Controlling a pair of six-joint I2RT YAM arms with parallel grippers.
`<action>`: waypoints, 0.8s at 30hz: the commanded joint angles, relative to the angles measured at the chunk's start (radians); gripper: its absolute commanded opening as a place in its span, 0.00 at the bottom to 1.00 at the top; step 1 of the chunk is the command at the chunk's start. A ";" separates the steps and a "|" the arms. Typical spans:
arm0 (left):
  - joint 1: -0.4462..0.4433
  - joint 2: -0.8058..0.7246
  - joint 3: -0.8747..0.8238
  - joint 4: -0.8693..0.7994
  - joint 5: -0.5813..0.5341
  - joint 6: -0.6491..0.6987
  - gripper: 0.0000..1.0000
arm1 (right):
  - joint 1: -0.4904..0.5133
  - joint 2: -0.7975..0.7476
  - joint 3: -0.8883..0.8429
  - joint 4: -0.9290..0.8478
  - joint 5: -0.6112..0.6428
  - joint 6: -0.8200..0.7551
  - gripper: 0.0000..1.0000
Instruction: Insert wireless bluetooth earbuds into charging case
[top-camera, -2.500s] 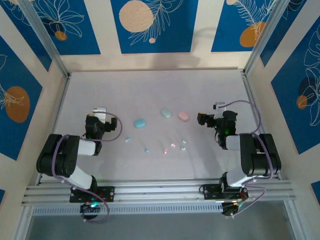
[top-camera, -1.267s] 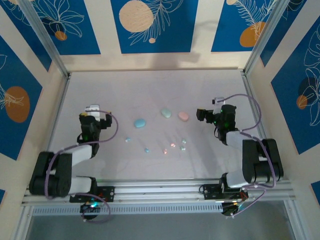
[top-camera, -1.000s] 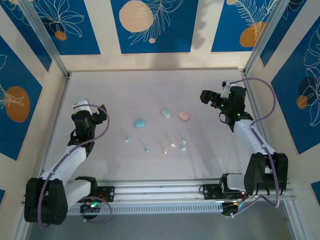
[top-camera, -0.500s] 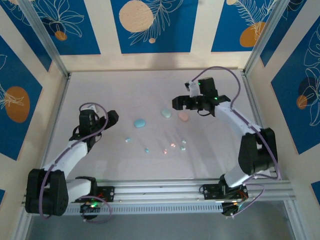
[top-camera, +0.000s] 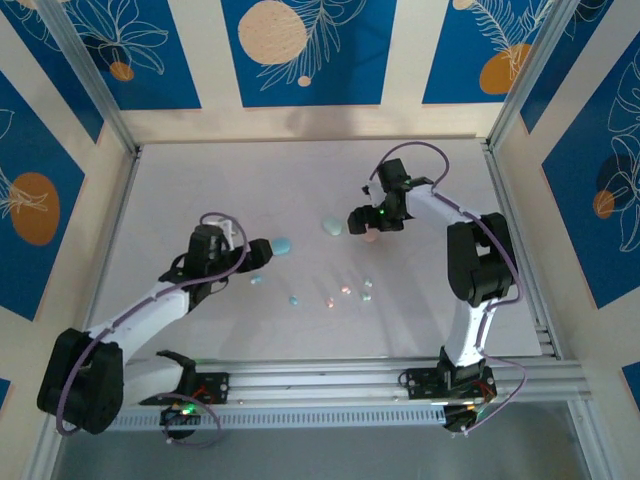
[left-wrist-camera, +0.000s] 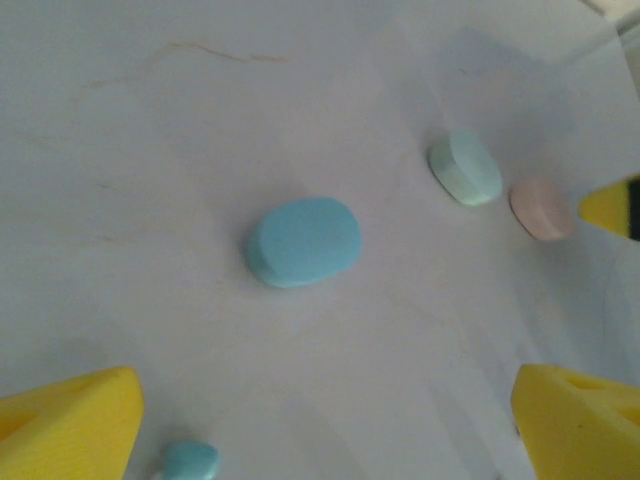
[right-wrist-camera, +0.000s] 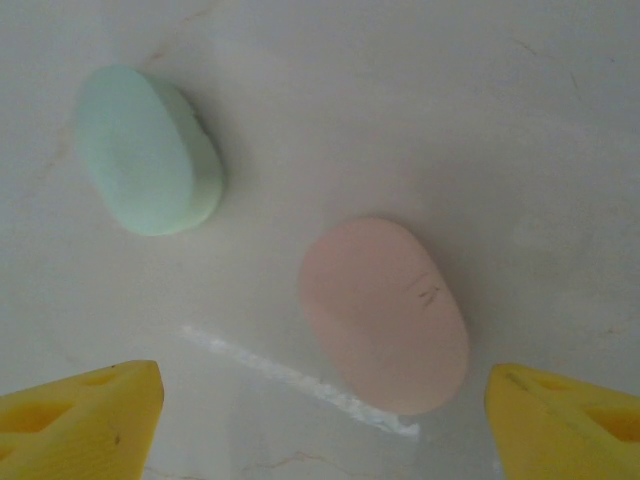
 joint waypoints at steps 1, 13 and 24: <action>-0.047 0.030 0.054 -0.007 -0.037 0.030 0.95 | -0.010 0.030 0.040 -0.037 -0.022 -0.036 0.85; -0.074 0.044 0.094 -0.023 -0.043 0.065 0.96 | -0.001 0.161 0.152 -0.088 -0.039 -0.086 0.78; -0.074 0.017 0.097 -0.050 -0.040 0.091 0.97 | 0.054 0.174 0.167 -0.145 0.029 -0.113 0.71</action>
